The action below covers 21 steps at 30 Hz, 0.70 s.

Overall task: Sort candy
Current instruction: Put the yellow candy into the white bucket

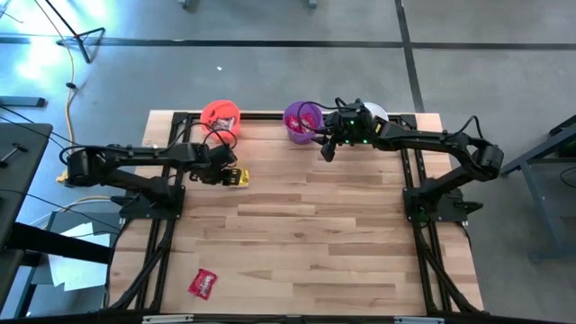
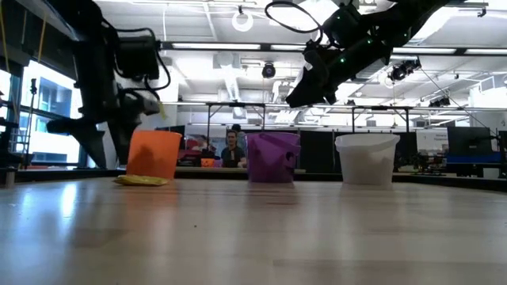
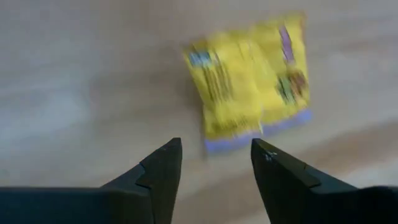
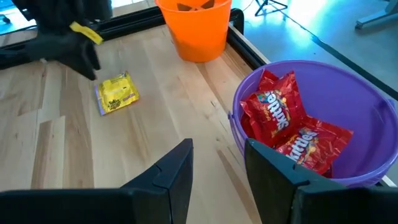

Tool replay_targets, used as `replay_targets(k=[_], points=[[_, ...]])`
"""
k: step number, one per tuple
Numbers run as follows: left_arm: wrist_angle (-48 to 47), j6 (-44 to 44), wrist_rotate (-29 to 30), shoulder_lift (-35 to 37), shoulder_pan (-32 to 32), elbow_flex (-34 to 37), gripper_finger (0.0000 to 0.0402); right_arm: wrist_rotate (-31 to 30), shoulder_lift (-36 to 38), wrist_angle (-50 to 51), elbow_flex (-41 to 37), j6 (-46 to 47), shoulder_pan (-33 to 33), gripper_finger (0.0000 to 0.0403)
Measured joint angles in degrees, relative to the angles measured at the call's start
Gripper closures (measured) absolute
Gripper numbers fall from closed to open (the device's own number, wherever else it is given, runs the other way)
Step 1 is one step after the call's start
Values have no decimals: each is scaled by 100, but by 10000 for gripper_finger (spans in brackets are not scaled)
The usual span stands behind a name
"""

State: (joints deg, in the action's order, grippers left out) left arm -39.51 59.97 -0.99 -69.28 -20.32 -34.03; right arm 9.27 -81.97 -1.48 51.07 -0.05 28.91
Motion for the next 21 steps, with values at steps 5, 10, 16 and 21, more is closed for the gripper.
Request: replay_targets(k=[5, 10, 16, 21], points=[[454, -207, 399, -243, -249, 137, 196, 20, 0, 0, 0, 2, 0, 265], [1147, -346, 195, -608, -330, 261, 191, 20, 0, 0, 0, 2, 0, 265], [1326, -322, 197, -959, -330, 237, 219, 18, -2, 0, 0, 151, 0, 265], [1342, -514, 200, -985, -330, 247, 297, 18, -1, -1, 0, 153, 0, 265]])
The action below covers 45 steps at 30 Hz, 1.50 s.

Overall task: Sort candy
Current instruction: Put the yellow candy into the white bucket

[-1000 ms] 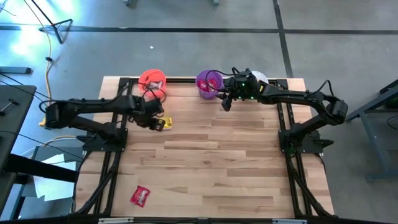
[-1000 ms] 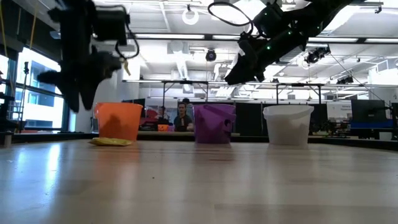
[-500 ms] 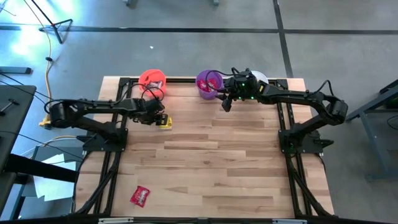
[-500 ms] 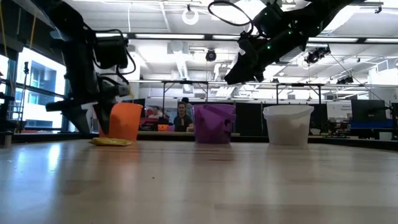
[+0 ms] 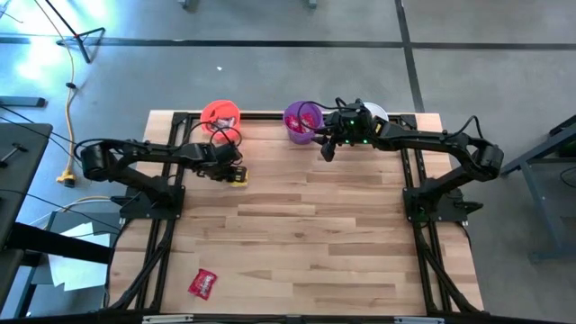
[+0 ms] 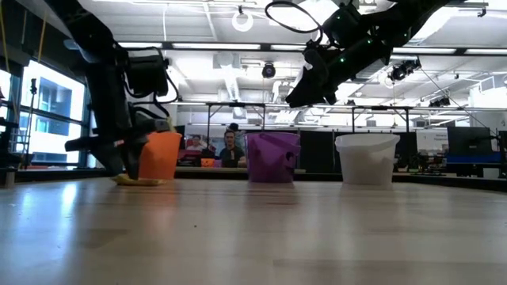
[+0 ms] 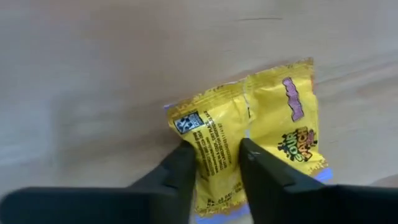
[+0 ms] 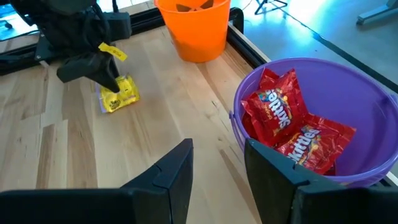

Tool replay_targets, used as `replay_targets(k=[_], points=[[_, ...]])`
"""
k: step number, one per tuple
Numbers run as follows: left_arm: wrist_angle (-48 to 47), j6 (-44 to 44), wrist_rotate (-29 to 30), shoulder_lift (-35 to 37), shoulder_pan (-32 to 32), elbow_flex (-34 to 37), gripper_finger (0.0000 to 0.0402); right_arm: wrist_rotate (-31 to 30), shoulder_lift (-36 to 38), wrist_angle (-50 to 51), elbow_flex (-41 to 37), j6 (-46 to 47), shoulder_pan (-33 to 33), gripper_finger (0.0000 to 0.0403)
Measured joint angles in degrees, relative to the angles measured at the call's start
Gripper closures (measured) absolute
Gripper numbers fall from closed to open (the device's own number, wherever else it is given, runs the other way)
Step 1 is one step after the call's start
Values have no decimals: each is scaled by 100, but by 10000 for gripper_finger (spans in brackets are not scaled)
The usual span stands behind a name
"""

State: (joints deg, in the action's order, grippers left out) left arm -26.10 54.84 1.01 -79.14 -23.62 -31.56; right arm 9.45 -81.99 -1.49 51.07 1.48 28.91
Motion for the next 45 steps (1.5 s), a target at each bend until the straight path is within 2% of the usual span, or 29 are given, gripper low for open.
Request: replay_targets(k=[5, 11, 17, 22, 27, 30, 39, 45], points=[[350, -424, -183, 188, 2, 25, 386, 43, -1, 1, 0, 133, 0, 265], [2037, -835, -454, 594, 11, 23, 392, 79, -1, -1, 0, 573, -145, 265], [3513, -611, -161, 686, 11, -9, 399, 354, -1, -46, 0, 1728, -379, 264], [3506, -1255, 46, 541, 7, -545, 400, 306, -1, -545, -2, 2540, -694, 228], [3508, -1839, 3, 305, 7, -1178, 401, -127, -1, -1024, -2, 3252, -891, 177], [3499, -2034, -101, 124, 7, -1496, 401, -302, -1, -1215, -2, 3439, -945, 164], [3540, -2430, -448, -417, 15, -2226, 401, -558, -1, -1668, -2, 3462, -946, 180], [3538, -2549, -705, -629, 48, -2501, 401, -754, -1, -1662, -2, 3460, -946, 235]])
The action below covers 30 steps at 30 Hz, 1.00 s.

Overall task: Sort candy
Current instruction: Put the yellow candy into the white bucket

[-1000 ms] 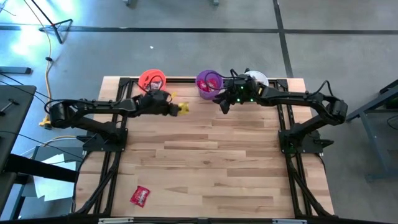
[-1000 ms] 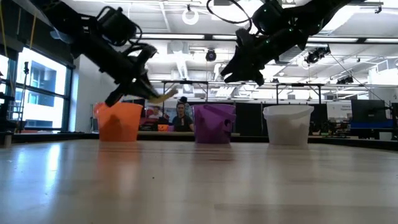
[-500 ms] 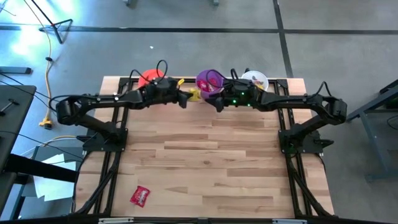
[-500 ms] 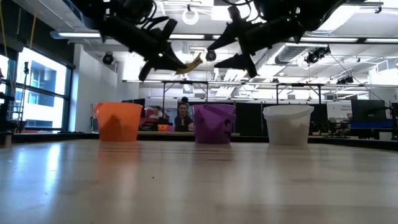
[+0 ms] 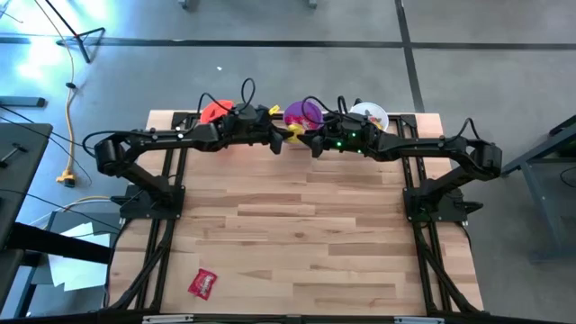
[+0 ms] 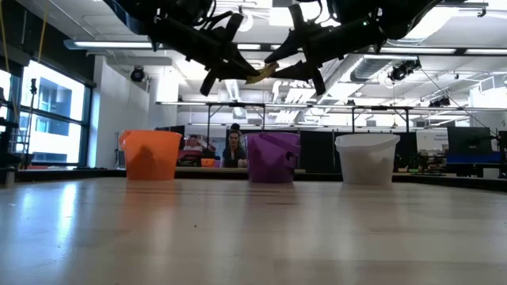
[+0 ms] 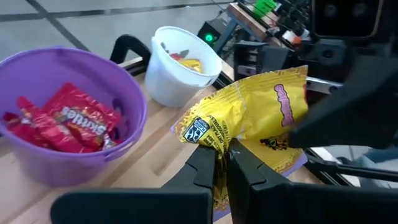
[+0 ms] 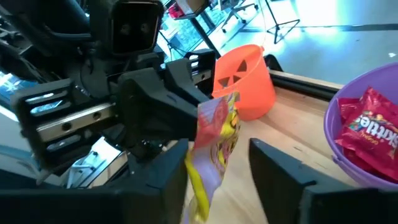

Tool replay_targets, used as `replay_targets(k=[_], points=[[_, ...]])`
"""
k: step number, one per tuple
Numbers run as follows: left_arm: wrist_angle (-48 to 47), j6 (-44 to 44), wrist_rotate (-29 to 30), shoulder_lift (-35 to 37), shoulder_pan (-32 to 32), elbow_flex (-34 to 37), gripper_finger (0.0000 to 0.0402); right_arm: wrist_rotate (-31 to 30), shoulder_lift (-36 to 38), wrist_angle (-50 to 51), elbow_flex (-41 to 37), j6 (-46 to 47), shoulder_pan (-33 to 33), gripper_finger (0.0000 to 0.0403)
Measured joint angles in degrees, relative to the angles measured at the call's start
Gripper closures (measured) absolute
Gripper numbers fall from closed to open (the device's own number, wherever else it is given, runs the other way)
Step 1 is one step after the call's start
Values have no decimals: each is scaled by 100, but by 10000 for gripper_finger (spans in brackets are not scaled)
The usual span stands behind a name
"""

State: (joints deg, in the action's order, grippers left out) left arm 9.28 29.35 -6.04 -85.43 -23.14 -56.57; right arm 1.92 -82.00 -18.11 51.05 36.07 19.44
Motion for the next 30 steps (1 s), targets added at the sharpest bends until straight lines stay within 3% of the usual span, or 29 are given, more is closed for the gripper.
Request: replay_targets(k=[10, 18, 30], points=[[146, -110, -180, -11, 26, -48, 393, -42, 0, -9, 0, -209, 7, 395], [146, -110, -203, -11, -14, -50, 364, 6, 0, 4, 0, -249, 133, 399], [107, -483, -385, -9, -229, -51, 288, 68, 99, 73, 0, -339, 568, 402]])
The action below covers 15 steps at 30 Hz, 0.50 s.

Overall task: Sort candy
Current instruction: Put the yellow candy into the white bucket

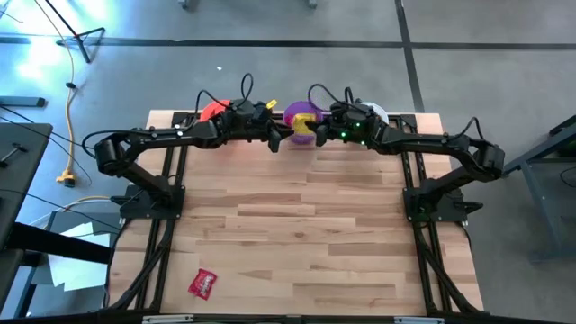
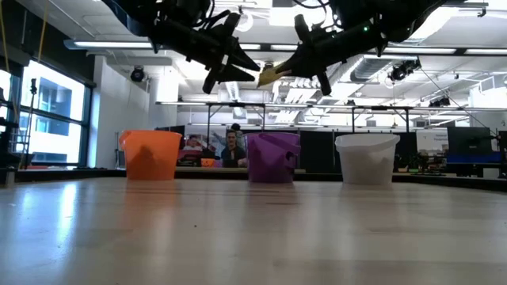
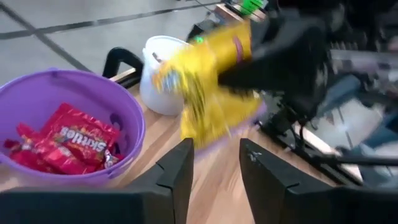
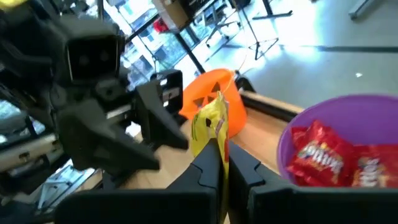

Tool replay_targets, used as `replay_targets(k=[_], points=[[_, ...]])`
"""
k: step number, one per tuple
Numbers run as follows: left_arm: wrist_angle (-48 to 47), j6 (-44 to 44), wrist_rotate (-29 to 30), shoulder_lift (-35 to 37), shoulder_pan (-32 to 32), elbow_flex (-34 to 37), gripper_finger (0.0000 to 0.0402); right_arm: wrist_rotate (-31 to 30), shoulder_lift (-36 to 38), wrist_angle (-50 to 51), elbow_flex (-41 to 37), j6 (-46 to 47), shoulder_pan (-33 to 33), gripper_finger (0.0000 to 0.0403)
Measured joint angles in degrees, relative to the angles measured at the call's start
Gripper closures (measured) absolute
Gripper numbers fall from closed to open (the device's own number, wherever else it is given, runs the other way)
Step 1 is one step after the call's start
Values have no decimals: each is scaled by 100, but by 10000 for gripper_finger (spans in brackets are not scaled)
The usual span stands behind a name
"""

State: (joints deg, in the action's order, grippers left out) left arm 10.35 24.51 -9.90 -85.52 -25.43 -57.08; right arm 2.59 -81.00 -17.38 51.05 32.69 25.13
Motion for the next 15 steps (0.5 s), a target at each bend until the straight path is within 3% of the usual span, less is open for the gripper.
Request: replay_targets(k=[3, 8, 15], points=[[-11, -403, -347, 2, -95, 0, 277, 1, 229, 242, 0, -111, 180, 402], [-52, -1170, -374, 2, -215, 0, 273, -100, 771, 1039, 0, -262, 556, 402], [-246, -2077, -660, 2, -445, 0, 273, -663, 1785, 2887, 0, -652, 853, 403]])
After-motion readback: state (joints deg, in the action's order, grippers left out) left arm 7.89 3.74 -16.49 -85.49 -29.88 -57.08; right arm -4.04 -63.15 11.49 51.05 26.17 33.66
